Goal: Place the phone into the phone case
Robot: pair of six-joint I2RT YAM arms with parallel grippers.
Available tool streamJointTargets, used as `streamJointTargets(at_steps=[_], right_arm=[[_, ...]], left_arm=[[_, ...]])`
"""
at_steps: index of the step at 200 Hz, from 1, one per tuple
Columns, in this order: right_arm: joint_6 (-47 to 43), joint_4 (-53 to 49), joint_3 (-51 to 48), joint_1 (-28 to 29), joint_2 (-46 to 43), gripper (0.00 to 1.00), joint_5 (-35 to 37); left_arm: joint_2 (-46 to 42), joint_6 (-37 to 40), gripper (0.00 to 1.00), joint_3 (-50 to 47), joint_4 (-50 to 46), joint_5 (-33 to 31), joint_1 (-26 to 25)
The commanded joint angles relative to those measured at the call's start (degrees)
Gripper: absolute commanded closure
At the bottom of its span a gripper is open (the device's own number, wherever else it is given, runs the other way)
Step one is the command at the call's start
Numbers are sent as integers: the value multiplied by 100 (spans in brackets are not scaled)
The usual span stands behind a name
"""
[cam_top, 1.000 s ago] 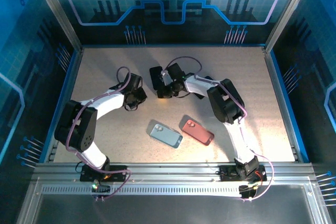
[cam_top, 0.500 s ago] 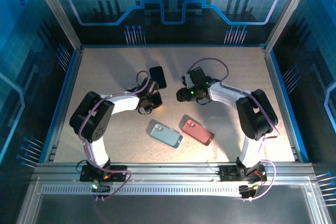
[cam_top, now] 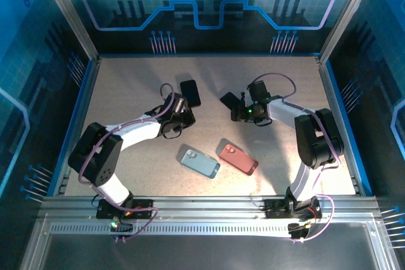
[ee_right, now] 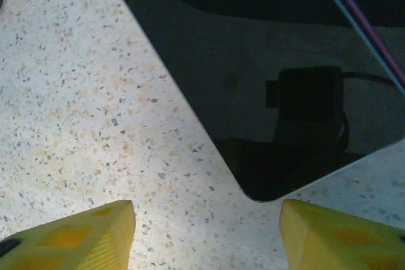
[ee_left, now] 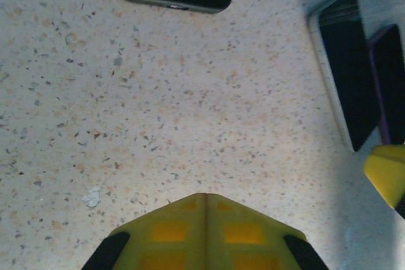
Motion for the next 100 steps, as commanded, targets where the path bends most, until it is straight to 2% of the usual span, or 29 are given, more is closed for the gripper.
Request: streamJointTargets(at_steps=[1,56,100], right_arm=[[34,-206,73,-200,-58,34,-157],[25,-255,93,-480,62,26,-204],[137,-57,212,-674,377,23,-394]], left_arm=[[-308,-38,97,-202,-84,-241,-58],[-411,101,96,4,-405,-439,-62],[-392,190,96,237,-592,-492,-60]])
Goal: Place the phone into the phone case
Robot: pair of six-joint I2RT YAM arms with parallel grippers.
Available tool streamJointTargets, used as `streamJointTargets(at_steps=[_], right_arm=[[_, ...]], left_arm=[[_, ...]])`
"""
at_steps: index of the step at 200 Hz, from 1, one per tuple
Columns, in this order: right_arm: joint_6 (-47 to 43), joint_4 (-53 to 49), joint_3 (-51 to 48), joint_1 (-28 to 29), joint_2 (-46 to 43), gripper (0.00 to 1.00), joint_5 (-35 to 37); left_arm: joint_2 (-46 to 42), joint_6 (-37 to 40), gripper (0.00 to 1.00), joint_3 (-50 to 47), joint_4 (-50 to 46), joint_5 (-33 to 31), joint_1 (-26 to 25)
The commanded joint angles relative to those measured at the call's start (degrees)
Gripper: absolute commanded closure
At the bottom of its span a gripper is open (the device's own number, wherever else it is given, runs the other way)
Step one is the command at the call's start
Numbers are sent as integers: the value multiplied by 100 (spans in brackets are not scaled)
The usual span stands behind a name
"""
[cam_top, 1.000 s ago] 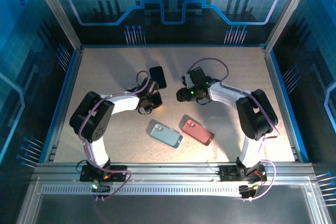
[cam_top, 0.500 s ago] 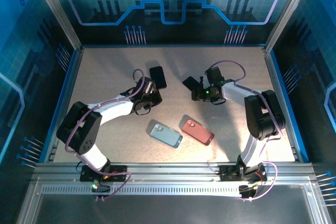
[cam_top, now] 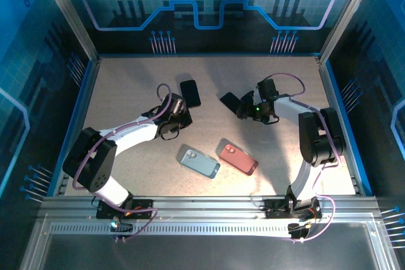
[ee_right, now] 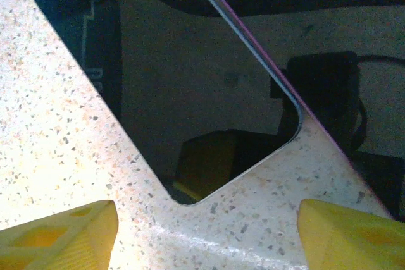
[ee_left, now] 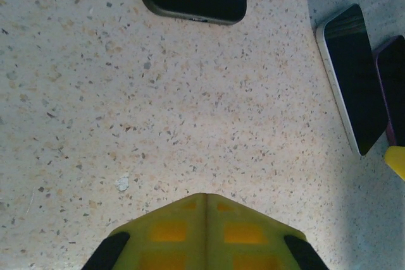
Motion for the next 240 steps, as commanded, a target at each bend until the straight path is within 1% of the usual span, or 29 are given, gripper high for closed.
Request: streamJointTargets(at_steps=[1,74,121,164,240], right_arm=[[109,48,178,-150,257,23,-221],[-15,-76,1002,-347,847,21,-217],[-10,49,1378,-337,1152,20,-516],[-234,50,1606,-130,1350,20,-573],[-846,-361,1919,433,1592,19,92]], left_arm=[[-111,147,96,240,-212,-127,-39],[-386,144,96,116,-340,-341,-46],[-369,200,96,195,-448,-389,-42],[-342,199,96,178,-446,-429,-44],[-475,140,96,-47,-374,-491,-42]])
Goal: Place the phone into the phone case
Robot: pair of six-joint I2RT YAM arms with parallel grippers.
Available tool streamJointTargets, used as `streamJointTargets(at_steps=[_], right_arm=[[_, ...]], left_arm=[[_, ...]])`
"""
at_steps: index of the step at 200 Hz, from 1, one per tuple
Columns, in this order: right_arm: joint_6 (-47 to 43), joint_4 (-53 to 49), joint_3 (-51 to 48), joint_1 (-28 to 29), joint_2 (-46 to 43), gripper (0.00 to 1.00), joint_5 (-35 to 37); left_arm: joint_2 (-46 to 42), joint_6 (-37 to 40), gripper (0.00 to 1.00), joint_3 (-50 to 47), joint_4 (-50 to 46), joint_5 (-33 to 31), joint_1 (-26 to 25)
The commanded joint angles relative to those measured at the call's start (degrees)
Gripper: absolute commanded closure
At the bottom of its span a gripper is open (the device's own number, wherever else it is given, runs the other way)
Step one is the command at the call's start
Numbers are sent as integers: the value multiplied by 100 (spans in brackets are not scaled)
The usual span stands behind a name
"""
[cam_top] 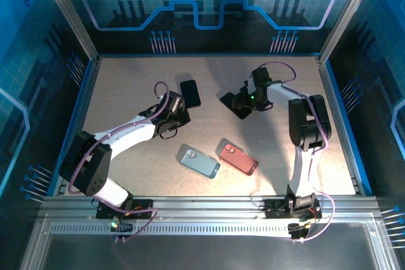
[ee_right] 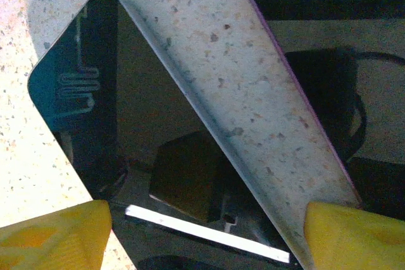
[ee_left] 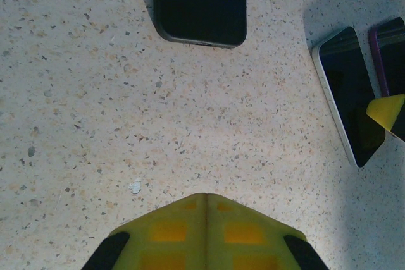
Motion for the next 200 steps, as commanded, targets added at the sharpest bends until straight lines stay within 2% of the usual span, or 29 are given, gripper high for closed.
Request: streamJointTargets(at_steps=[1,57,103,144,200], right_arm=[[-372,243,158,365,290,19,6],[-394,57,-42,958,154,19,360],[-399,-125,-16,1195,43,19,660],[-512,-346,469,1205,162,17,860],[-663,-891,1455,1266,848,14,1137]], left_arm=[[-221,115,96,-145,-43,-178,-44],[-578,-7,96,-569,37,-303,-43],[-812,-39,95,-817,96,-382,-39],[-888,-22,95,-867,154,-417,-37],[-836,108,94,-799,111,-478,-42]])
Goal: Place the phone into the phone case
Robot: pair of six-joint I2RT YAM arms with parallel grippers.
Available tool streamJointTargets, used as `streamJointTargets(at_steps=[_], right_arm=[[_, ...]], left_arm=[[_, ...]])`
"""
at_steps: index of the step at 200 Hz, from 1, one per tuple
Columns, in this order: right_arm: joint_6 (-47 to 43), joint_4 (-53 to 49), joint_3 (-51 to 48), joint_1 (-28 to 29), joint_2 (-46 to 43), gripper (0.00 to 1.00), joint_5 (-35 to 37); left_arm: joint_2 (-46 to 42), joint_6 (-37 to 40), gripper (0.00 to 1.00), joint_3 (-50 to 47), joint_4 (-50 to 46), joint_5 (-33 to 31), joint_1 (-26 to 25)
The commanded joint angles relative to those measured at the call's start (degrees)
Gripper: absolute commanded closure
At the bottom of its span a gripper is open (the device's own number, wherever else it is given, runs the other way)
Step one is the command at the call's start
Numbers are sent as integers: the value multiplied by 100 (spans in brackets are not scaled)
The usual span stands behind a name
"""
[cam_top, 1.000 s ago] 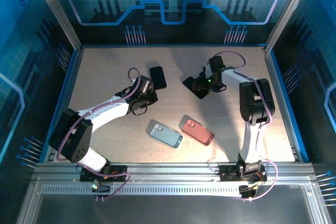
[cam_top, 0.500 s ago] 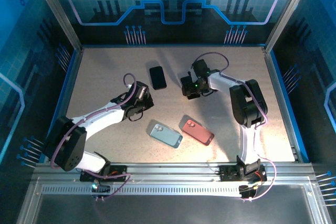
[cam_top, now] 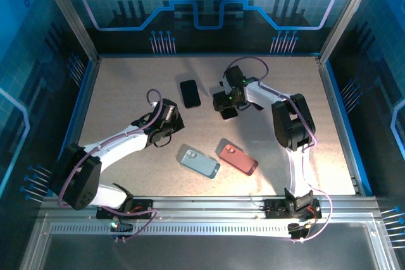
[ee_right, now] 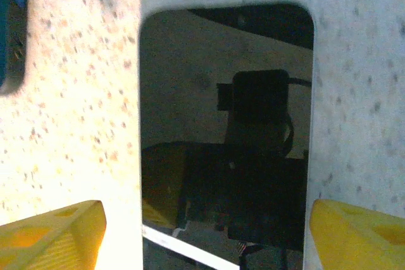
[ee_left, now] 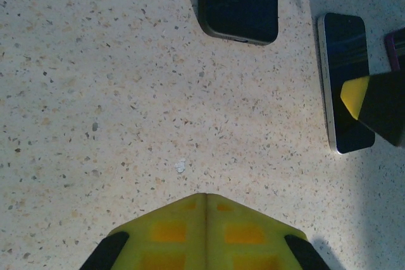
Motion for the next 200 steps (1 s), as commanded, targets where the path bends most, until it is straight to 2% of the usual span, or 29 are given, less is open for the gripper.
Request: streamJointTargets(at_steps=[1,47,98,120,158,171,200], right_arm=[[-141,-414,322,88,312,14,201],[-280,-603,543,170,590,11,319],[-469,-792,570,266,693,12,557],[-494,-823,537,277,749,19,552],[-569,-711,380,273,669,40,614],[-639,-622,287,277,540,43,643],[-819,-434,6,284,103,44,421]], left_arm=[[-82,133,94,-13,-20,-150,-44],[-69,165,91,-11,-42,-145,-7],[-107,139,90,-80,-33,-155,6],[-126,169,89,-98,-63,-171,6],[-101,304,90,-46,-169,-204,9],[-82,318,89,-35,-186,-196,5],[-48,371,78,33,-96,35,2]])
